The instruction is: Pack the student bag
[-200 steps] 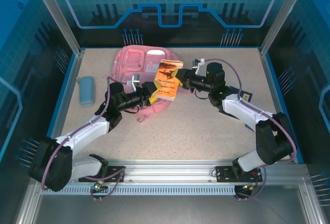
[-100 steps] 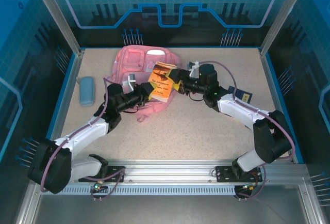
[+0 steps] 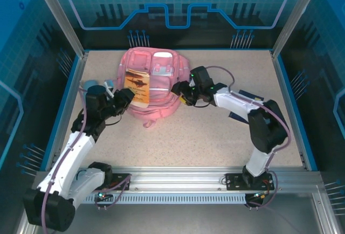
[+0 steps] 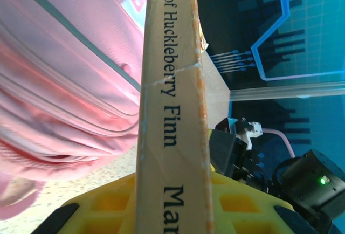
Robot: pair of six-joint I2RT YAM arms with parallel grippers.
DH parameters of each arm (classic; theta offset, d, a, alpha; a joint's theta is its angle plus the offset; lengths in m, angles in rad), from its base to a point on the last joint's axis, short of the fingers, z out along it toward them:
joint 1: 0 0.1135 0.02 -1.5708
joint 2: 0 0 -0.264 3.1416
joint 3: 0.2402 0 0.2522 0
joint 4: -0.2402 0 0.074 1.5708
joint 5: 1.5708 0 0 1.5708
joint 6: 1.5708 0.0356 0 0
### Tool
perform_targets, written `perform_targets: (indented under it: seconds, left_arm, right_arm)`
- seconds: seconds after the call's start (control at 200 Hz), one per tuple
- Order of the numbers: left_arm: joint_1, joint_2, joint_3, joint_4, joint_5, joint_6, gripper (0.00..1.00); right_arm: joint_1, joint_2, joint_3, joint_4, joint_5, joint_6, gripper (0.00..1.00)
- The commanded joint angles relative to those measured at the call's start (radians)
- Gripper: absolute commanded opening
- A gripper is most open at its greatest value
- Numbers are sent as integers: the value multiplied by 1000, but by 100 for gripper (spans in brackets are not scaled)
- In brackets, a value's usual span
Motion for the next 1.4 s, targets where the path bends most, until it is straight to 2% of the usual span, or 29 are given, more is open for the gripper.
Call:
perform_targets:
  seconds: [0.0, 0.13, 0.4, 0.545, 0.79, 0.885, 0.971, 1.041, 1.196, 1.396]
  left_arm:
    - [35, -38, 53, -157, -10, 106, 22]
    - [52, -51, 54, -187, -2, 122, 22]
    - [60, -68, 50, -211, -7, 123, 23]
    - [61, -67, 46, -213, -4, 121, 22]
    - [63, -85, 46, -243, -12, 123, 23]
    - [64, -99, 47, -274, -14, 134, 23]
    - [66, -110, 51, -297, 4, 144, 22]
    - [66, -125, 57, -318, 30, 142, 22]
    - [64, -166, 44, -303, 134, 131, 22]
    - [57, -181, -19, -205, 279, 113, 21]
  right_arm:
    - [27, 84, 95, -25, -2, 26, 54]
    - [38, 184, 198, -18, -25, 36, 46]
    - [46, 272, 282, -150, 46, 73, 51]
    - [42, 300, 286, -101, 20, 87, 50]
    - [35, 352, 334, -36, -43, 114, 41]
    - [26, 356, 347, -17, -71, 121, 25]
    - [15, 337, 349, 30, -100, 123, 11]
    - [6, 305, 337, 105, -124, 121, 4]
    - [-27, 232, 323, 303, -182, 176, 2]
    - [-61, 244, 398, 477, -249, 301, 1]
